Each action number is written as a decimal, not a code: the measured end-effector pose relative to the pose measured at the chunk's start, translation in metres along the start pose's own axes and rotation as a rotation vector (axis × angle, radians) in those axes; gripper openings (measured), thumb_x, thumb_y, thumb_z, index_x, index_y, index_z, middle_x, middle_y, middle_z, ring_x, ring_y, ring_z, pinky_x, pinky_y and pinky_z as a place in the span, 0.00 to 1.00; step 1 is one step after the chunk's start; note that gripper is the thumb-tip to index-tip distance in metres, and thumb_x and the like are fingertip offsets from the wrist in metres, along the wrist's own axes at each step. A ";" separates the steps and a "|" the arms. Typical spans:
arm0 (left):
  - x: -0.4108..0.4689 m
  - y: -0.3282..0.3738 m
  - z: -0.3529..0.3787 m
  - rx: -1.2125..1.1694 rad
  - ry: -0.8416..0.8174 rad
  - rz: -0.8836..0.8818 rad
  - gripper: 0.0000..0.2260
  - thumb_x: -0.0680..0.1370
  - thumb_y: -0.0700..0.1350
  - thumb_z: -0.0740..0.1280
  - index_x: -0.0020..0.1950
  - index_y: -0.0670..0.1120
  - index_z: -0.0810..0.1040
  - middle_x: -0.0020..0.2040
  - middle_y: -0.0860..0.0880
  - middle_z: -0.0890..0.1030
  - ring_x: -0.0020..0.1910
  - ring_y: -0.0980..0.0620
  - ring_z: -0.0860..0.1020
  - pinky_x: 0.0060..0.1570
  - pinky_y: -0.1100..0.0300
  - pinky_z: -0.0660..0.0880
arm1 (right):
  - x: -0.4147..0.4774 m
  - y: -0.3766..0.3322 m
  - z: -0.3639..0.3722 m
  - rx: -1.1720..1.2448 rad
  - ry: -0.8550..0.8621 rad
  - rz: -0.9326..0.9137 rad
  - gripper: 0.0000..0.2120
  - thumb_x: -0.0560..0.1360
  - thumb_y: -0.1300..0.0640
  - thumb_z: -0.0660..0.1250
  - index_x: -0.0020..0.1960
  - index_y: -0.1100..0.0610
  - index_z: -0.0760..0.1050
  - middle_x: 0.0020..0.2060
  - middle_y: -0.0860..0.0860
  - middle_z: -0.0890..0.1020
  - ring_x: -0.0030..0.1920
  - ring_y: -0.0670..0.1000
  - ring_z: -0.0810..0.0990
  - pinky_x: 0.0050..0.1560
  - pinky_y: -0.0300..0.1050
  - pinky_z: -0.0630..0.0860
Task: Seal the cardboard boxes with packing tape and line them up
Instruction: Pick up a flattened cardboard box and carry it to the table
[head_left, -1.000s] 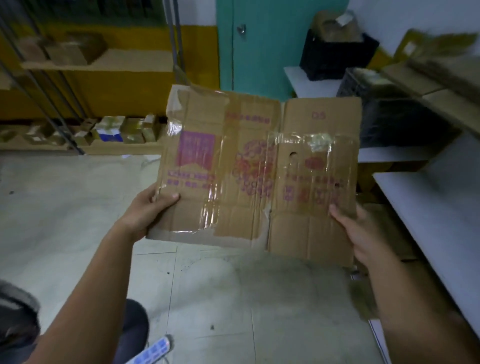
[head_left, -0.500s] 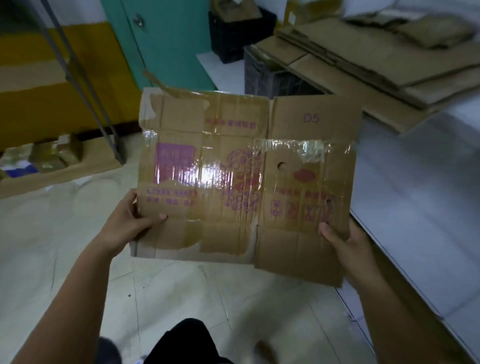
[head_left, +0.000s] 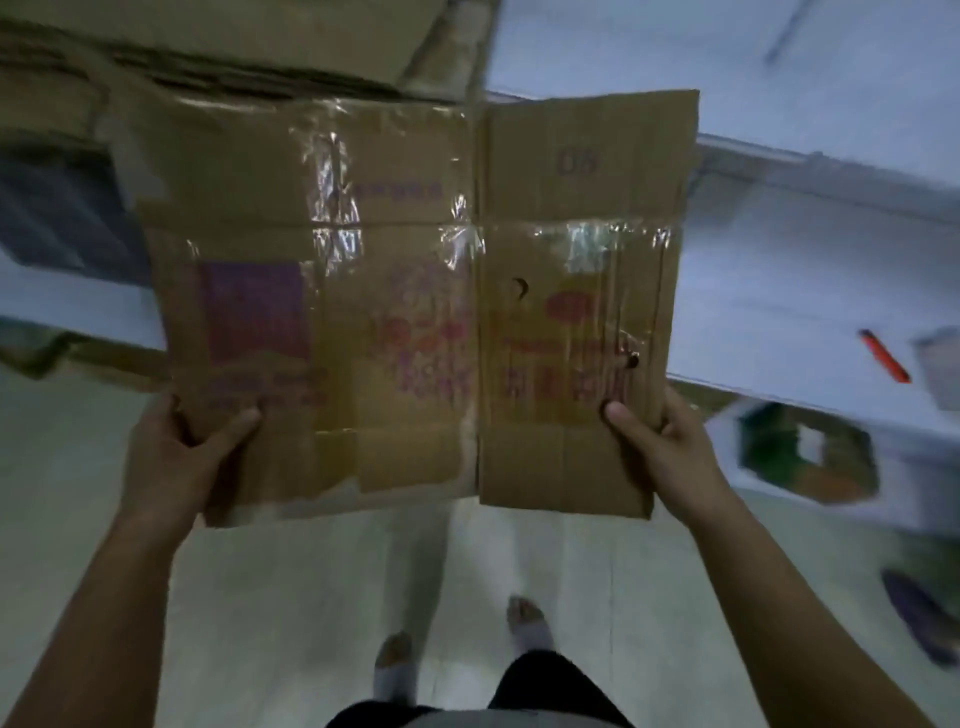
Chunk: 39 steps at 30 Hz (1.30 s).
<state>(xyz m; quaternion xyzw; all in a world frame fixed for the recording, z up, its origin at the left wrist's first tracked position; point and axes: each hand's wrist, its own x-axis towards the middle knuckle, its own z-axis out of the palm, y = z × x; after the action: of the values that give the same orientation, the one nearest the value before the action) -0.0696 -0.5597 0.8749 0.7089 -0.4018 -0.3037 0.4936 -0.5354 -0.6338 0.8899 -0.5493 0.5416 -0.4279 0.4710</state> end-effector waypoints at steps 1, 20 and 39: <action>0.010 0.007 0.013 -0.012 -0.055 0.033 0.16 0.76 0.45 0.79 0.60 0.57 0.79 0.54 0.61 0.86 0.49 0.70 0.82 0.44 0.67 0.80 | -0.014 -0.002 -0.011 -0.002 0.072 0.004 0.12 0.79 0.49 0.74 0.62 0.42 0.82 0.57 0.47 0.87 0.56 0.50 0.87 0.53 0.43 0.84; -0.122 0.116 0.370 -0.048 -1.084 0.208 0.23 0.70 0.50 0.82 0.62 0.63 0.81 0.58 0.57 0.87 0.53 0.57 0.86 0.47 0.59 0.84 | -0.376 0.081 -0.210 0.135 1.024 0.262 0.24 0.72 0.37 0.77 0.64 0.47 0.82 0.57 0.52 0.87 0.57 0.55 0.87 0.50 0.44 0.84; -0.387 0.195 0.700 0.089 -1.586 0.349 0.20 0.71 0.53 0.82 0.59 0.66 0.82 0.55 0.61 0.87 0.50 0.62 0.85 0.46 0.59 0.82 | -0.541 0.142 -0.373 0.272 1.504 0.452 0.17 0.78 0.45 0.73 0.65 0.48 0.81 0.55 0.50 0.88 0.53 0.54 0.88 0.52 0.54 0.83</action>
<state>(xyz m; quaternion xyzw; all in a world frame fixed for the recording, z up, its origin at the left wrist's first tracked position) -0.8922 -0.5789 0.8425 0.2289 -0.7485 -0.6180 0.0736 -0.9539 -0.1097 0.8431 0.0721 0.7555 -0.6405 0.1175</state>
